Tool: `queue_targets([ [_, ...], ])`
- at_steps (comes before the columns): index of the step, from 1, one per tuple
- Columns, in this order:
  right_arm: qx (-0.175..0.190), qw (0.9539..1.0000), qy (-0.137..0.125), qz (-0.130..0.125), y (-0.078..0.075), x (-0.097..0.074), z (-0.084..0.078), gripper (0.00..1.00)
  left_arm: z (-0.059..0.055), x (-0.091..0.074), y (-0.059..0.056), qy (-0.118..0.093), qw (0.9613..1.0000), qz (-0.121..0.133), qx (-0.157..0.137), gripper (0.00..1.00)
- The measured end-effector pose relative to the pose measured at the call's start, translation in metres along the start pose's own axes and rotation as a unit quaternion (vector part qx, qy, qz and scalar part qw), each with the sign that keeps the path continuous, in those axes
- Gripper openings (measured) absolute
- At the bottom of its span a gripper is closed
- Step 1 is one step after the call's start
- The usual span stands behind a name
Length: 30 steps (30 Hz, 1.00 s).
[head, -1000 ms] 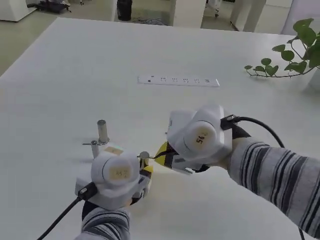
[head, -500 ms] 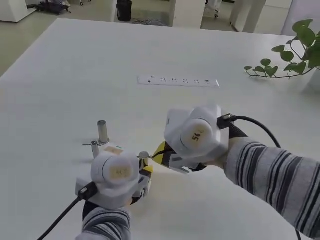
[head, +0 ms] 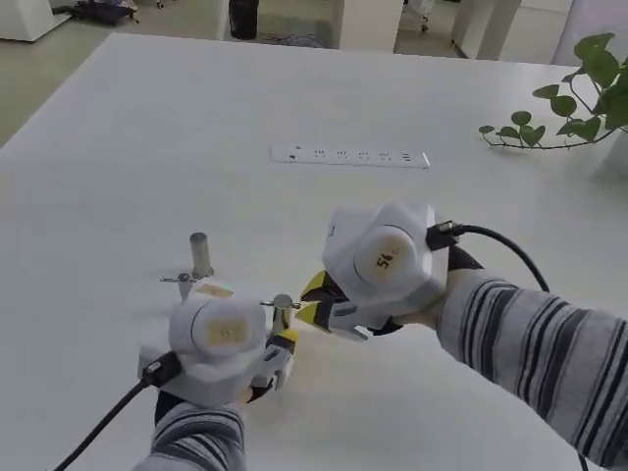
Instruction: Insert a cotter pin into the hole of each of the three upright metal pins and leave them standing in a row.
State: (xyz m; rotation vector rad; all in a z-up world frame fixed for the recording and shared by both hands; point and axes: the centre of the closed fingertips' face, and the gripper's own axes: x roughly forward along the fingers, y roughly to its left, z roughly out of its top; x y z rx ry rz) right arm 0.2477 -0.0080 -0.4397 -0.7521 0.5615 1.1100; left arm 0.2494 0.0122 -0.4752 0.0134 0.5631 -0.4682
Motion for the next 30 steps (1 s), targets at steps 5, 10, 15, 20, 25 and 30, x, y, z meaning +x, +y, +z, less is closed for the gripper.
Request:
queue_targets([
  [5, 0.027, 0.9995, -0.016, 0.009, 0.0, 0.004, 0.004, 0.09, 0.005, -0.014, 0.002, -0.005, 0.9993, -0.016, 0.035, 0.34],
  [10, 0.064, 0.9969, -0.036, 0.027, 0.001, 0.011, 0.009, 0.12, 0.011, -0.023, 0.003, -0.015, 0.9987, -0.024, 0.043, 0.4],
  [15, 0.08, 0.9954, -0.039, 0.037, 0.002, 0.017, 0.011, 0.11, 0.013, -0.029, 0.003, -0.016, 0.9988, -0.036, 0.03, 0.47],
  [20, 0.083, 0.9949, -0.04, 0.042, 0.005, 0.02, 0.012, 0.09, 0.015, -0.04, 0.008, -0.021, 0.9991, -0.033, 0.017, 0.55],
  [25, 0.101, 0.9927, -0.041, 0.052, 0.004, 0.02, 0.013, 0.09, 0.014, -0.05, 0.013, -0.02, 0.9993, -0.029, 0.012, 0.64],
  [30, 0.117, 0.99, -0.049, 0.063, 0.002, 0.022, 0.015, 0.08, 0.009, -0.061, 0.018, -0.021, 0.9994, -0.024, 0.016, 0.74],
])
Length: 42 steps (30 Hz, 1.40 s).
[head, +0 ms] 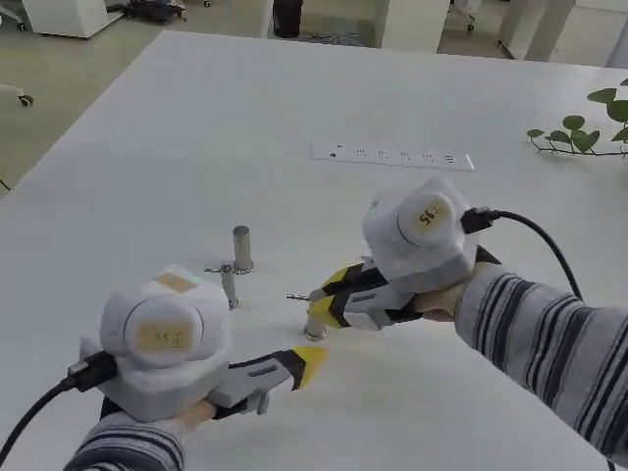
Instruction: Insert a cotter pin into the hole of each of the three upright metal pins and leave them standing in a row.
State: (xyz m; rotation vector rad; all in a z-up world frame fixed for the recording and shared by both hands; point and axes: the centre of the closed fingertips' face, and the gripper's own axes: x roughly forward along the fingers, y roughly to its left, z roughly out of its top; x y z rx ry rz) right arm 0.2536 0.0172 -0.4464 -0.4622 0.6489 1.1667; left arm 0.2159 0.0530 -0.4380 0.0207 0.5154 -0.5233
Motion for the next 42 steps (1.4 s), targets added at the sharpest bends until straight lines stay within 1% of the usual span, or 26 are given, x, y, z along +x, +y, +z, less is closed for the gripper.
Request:
queue_targets([
  [2, 0.002, 1.0, 0.0, 0.001, -0.001, 0.001, 0.002, 0.08, -0.001, -0.003, 0.001, -0.002, 1.0, 0.001, 0.005, 0.75],
  [3, 0.003, 1.0, 0.0, 0.001, -0.002, 0.002, 0.002, 0.08, 0.0, -0.005, 0.003, -0.009, 0.9998, 0.003, 0.017, 0.76],
  [5, 0.001, 1.0, 0.001, 0.001, -0.003, 0.003, 0.003, 0.08, -0.001, -0.007, 0.004, -0.008, 0.9999, 0.001, 0.015, 0.79],
  [8, -0.011, 0.9999, 0.006, -0.002, -0.006, 0.006, 0.006, 0.08, 0.002, -0.009, 0.007, -0.013, 0.9998, 0.003, 0.012, 0.81],
  [10, -0.014, 0.9999, 0.01, -0.003, -0.009, 0.007, 0.008, 0.08, 0.004, -0.01, 0.01, -0.019, 0.9996, 0.006, 0.02, 0.84],
  [13, -0.015, 0.9998, 0.013, -0.004, -0.012, 0.009, 0.01, 0.08, 0.003, -0.012, 0.013, -0.025, 0.9995, 0.007, 0.017, 0.89],
  [15, -0.017, 0.9997, 0.016, -0.004, -0.014, 0.01, 0.011, 0.08, 0.001, -0.013, 0.016, -0.02, 0.9997, 0.011, 0.01, 0.9],
  [19, -0.014, 0.9998, 0.017, -0.001, -0.019, 0.012, 0.012, 0.08, 0.001, -0.012, 0.018, -0.017, 0.9997, 0.014, 0.007, 0.91],
  [26, -0.012, 0.9997, 0.022, -0.001, -0.023, 0.012, 0.012, 0.08, 0.001, -0.01, 0.015, -0.012, 0.9997, 0.011, 0.016, 0.98],
  [30, -0.004, 0.9997, 0.022, 0.004, -0.024, 0.012, 0.011, 0.08, 0.003, -0.01, 0.015, -0.016, 0.9997, 0.011, 0.017, 0.99],
  [32, -0.007, 0.9997, 0.021, 0.004, -0.025, 0.012, 0.011, 0.08, 0.004, -0.01, 0.015, -0.017, 0.9996, 0.012, 0.018, 0.99],
  [38, -0.012, 0.9997, 0.021, 0.01, -0.025, 0.013, 0.012, 0.08, 0.003, -0.011, 0.018, -0.015, 0.9996, 0.018, 0.016, 0.99],
  [42, -0.009, 0.9996, 0.022, 0.014, -0.025, 0.013, 0.012, 0.08, 0.002, -0.01, 0.018, -0.013, 0.9997, 0.019, 0.011, 0.99],
])
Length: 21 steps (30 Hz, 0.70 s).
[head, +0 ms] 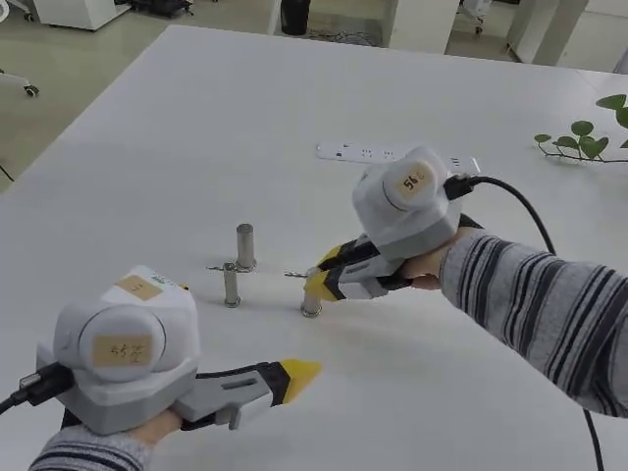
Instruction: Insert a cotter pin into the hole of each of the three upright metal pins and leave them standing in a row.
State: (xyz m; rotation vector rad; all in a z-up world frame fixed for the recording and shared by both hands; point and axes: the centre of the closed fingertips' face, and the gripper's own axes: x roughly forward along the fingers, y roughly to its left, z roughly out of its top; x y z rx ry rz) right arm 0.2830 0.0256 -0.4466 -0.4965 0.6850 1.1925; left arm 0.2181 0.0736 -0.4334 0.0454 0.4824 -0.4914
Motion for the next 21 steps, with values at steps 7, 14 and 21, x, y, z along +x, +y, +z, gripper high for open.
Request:
queue_targets([
  [7, -0.009, 0.9999, -0.004, 0.006, 0.001, 0.0, 0.0, 0.09, 0.0, 0.001, 0.0, -0.001, 1.0, 0.001, 0.0, 0.99],
  [14, -0.035, 0.9994, -0.002, -0.001, 0.001, -0.002, 0.0, 0.13, -0.001, 0.0, 0.0, 0.004, 0.9999, 0.006, 0.012, 0.99],
  [21, -0.02, 0.9993, -0.031, -0.003, 0.0, -0.007, 0.019, 0.23, 0.003, 0.0, 0.0, -0.002, 1.0, 0.006, 0.005, 0.99],
])
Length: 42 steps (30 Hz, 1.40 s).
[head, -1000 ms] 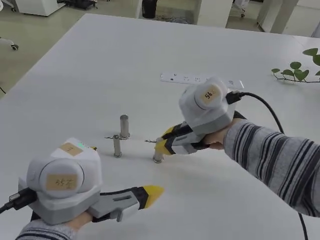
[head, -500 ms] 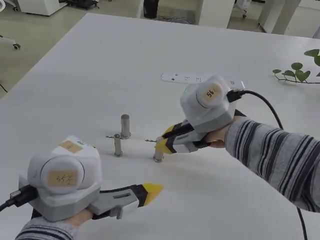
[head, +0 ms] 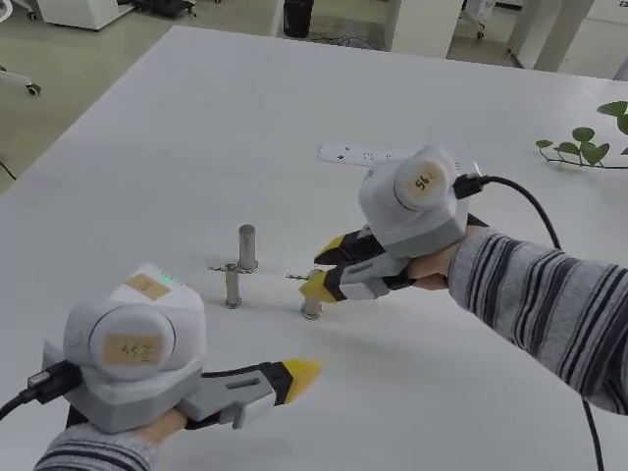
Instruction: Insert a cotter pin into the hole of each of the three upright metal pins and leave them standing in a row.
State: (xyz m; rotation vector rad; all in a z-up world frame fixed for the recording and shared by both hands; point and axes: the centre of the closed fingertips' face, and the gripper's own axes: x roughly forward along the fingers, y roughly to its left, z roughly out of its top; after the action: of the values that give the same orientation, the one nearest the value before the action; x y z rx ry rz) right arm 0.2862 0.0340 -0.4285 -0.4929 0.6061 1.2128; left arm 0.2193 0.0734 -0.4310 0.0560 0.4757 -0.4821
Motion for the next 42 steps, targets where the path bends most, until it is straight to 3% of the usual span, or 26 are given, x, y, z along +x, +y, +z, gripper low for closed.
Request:
queue_targets([
  [3, 0.03, 0.9991, -0.027, -0.01, -0.005, 0.004, 0.013, 0.25, 0.005, 0.0, 0.001, -0.013, 0.9998, 0.001, -0.013, 0.99],
  [7, 0.081, 0.9944, -0.067, -0.009, -0.01, 0.013, 0.03, 0.26, 0.003, 0.0, 0.002, -0.009, 0.9999, 0.004, -0.012, 0.99],
  [9, 0.073, 0.9945, -0.074, -0.011, -0.013, 0.022, 0.036, 0.26, 0.003, 0.0, 0.003, -0.009, 0.9999, 0.007, -0.011, 0.99],
  [11, 0.052, 0.9963, -0.064, -0.025, -0.018, 0.03, 0.037, 0.26, 0.003, 0.0, 0.004, -0.008, 0.9999, 0.01, -0.01, 0.99],
  [14, 0.058, 0.9954, -0.071, -0.029, -0.021, 0.039, 0.043, 0.22, 0.0, 0.001, 0.004, -0.001, 0.9999, 0.011, -0.008, 0.98],
  [29, 0.049, 0.9975, -0.05, -0.009, -0.032, 0.088, 0.054, 0.2, -0.001, 0.001, 0.004, 0.003, 0.9999, 0.016, 0.001, 0.97],
  [37, 0.038, 0.9987, -0.033, -0.004, -0.032, 0.098, 0.053, 0.13, -0.003, 0.003, 0.003, 0.008, 0.9999, 0.013, 0.004, 0.96],
  [42, 0.035, 0.999, -0.024, -0.011, -0.031, 0.094, 0.05, 0.1, -0.004, 0.004, 0.001, 0.01, 0.9998, 0.013, 0.006, 0.96],
])
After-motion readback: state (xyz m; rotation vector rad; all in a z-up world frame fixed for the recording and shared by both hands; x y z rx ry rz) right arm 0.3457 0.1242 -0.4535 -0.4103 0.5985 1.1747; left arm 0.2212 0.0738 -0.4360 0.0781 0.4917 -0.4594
